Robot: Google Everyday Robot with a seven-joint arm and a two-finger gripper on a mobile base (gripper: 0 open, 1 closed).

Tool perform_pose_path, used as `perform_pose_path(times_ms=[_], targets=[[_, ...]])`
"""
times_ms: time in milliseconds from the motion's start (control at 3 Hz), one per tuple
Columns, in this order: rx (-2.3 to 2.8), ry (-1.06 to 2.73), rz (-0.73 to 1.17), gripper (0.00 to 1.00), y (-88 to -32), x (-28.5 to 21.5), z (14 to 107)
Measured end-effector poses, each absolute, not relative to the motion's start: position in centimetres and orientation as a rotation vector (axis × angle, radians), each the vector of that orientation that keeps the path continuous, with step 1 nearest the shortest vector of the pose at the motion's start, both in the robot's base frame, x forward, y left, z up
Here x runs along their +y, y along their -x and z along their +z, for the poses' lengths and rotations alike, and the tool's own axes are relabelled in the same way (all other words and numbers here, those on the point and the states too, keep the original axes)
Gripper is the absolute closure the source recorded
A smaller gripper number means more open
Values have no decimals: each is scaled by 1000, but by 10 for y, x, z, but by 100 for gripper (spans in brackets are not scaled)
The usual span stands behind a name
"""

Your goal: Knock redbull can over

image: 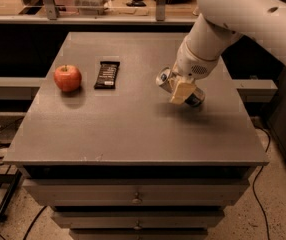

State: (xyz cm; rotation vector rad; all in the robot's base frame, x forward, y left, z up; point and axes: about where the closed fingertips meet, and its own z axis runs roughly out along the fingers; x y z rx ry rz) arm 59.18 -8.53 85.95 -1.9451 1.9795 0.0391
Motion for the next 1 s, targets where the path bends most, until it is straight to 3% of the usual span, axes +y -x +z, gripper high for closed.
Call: perform_pose_path(times_ms=[667, 1000], targets=[[2022, 2010, -38, 12, -590, -92, 845], [2021, 2011, -38, 0, -590, -92, 844]])
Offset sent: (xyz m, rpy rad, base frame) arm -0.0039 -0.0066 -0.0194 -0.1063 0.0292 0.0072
